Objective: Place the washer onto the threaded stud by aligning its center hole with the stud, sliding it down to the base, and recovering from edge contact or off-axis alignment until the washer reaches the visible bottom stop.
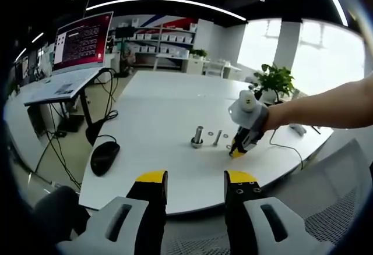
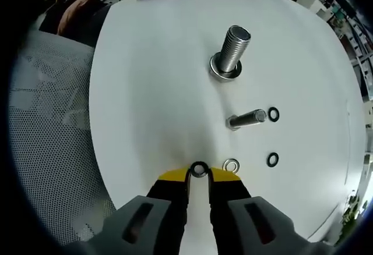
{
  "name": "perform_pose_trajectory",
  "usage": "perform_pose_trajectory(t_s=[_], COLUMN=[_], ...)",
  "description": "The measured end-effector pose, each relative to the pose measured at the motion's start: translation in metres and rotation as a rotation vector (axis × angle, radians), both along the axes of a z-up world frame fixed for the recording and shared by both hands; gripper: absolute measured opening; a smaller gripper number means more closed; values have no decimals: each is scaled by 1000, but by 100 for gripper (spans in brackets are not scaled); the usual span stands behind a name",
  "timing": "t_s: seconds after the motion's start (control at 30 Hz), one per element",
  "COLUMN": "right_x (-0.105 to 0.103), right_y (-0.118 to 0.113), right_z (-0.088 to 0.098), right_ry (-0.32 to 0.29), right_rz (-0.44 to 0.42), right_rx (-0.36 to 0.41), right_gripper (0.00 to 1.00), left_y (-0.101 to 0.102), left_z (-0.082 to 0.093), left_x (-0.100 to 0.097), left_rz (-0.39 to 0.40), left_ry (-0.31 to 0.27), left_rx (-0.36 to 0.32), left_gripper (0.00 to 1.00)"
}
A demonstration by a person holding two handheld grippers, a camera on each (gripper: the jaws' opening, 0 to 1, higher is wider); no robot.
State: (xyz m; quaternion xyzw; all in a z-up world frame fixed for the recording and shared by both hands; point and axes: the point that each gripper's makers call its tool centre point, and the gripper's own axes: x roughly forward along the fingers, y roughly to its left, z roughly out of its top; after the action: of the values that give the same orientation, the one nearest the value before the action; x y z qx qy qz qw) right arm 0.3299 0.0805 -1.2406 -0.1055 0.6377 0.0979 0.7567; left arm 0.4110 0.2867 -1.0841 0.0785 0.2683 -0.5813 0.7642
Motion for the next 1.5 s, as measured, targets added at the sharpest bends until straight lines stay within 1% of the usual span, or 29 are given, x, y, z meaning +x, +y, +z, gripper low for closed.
perform_pose_trajectory(t_s=[0.03, 0.07, 0.13, 0.2, 0.27, 0.33, 0.5, 0.53, 0.6, 0.77, 0.87, 0.93, 1.1, 1.2, 1.4, 1.5], right_x=[0, -1, 1, -3, 0, -1, 10, 11, 14, 21, 28, 31, 39, 44, 53, 57], right_y=[0, 0, -1, 5, 2, 5, 3, 3, 5, -4, -12, -14, -16, -14, -21, -22], right_z=[0, 1, 0, 0, 3, 10, 27, 29, 35, 43, 47, 58, 70, 71, 71, 71], right_ry=[-6, -9, -17, -16, -34, -46, -92, -94, -107, -113, -130, -145, -172, -171, -176, -175], right_rz=[-12, -42, -54, -76, -92, -86, -76, -75, -66, -28, -28, -24, -16, -11, 14, 23], right_rx=[7, 20, 37, 90, 93, 92, 95, 96, 110, 79, 71, 63, 43, 53, 7, -1], right_gripper=[15, 14, 14, 14, 14, 14, 14, 14, 14, 14, 14, 14, 14, 14, 14, 14], left_y=[0, 0, 0, 0, 0, 0, 0, 0, -1, 0, 0, 0, 0, 0, 0, 0], left_z=[0, 0, 0, 0, 0, 0, 0, 0, 1, 0, 0, 0, 0, 1, 1, 0], left_x=[0, 0, 0, 0, 0, 0, 0, 0, 0, 0, 0, 0, 0, -1, -1, 0], left_rz=[0, 1, 1, 0, 0, 1, 2, 1, 1, 1, 0, 0, -1, -1, 0, 1], left_ry=[0, 0, 0, 0, 0, 0, 0, 0, 0, 0, 0, 0, 0, 0, 0, 0], left_rx=[0, 0, 0, 0, 0, -1, -1, -1, -1, -1, 0, 0, 0, 1, 0, 0], left_gripper=[37, 37, 37, 37, 37, 37, 37, 37, 37, 37, 37, 37, 37, 37, 37, 37])
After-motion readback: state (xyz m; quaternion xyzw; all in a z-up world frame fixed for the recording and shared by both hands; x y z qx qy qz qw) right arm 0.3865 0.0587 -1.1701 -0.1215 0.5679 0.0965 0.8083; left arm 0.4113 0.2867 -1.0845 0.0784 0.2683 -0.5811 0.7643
